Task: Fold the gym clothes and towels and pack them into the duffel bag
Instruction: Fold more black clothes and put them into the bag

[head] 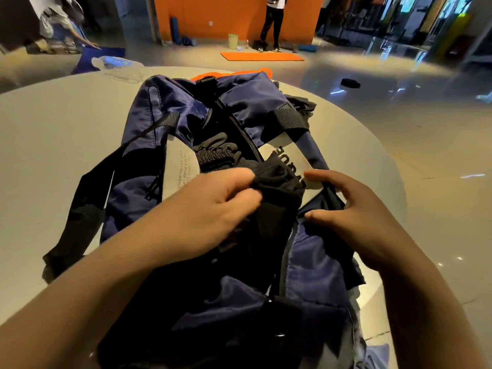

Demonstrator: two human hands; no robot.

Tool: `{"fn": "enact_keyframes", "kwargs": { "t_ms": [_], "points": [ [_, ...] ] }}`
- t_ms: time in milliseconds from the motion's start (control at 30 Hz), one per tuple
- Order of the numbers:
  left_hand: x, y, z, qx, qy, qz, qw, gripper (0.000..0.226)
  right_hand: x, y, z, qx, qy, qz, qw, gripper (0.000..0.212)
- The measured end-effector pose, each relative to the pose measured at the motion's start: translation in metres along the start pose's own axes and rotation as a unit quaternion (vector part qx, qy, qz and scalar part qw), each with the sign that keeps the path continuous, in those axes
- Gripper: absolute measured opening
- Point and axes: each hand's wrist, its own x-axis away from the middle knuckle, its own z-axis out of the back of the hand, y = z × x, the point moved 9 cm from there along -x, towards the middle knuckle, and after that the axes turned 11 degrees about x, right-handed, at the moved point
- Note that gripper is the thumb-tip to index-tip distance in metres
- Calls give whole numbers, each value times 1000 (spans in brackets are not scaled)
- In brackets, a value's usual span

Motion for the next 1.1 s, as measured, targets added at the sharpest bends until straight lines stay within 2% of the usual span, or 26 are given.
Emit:
{"fn": "enact_keyframes", "kwargs": {
  "t_ms": [100,133,233,300,367,433,500,600,667,767,800,867,967,1033,1100],
  "points": [
    [-9,-4,-28,-87,-94,23,991,32,0,-3,-2,1,0,4,1000,64],
    [-12,-10,-32,-93,-101,31,990,29,0,0,0,5,2,0,1000,64],
    [-19,-24,-28,-83,-38,-2,996,18,2,8,7,15,18,-14,1000,64],
    [-16,-46,-47,-151,-80,8,985,49,-2,7,11,36,30,-15,999,63],
    [-8,-76,-71,-258,-154,77,951,74,-7,4,23,57,44,-16,997,64],
    [-8,-84,-78,-343,-176,87,919,73,-10,-4,45,72,58,-19,996,63],
    [-16,-80,-73,-340,-172,99,919,67,-11,-15,71,107,71,-4,992,62],
    [-22,-72,-67,-286,-181,124,933,71,-11,-28,95,153,77,5,985,66],
    [-24,-67,-63,-293,-159,121,935,74,-9,-29,97,155,71,1,985,66],
    [-30,-49,-56,-356,-36,34,933,79,-3,-22,93,126,78,-15,989,63],
    [-33,-43,-59,-377,-17,5,926,86,-2,-19,91,128,80,-18,988,63],
    [-39,-46,-72,-435,-49,-21,899,107,0,-17,88,138,78,-22,987,62],
    [-39,-78,-84,-448,-188,62,872,114,-2,-20,94,72,83,-24,994,60],
    [-43,-79,-84,-439,-217,72,869,119,-9,-22,97,-22,84,-20,996,59],
    [-45,-81,-84,-442,-209,67,870,110,-13,-15,89,-105,69,-22,992,56]
  ]
}}
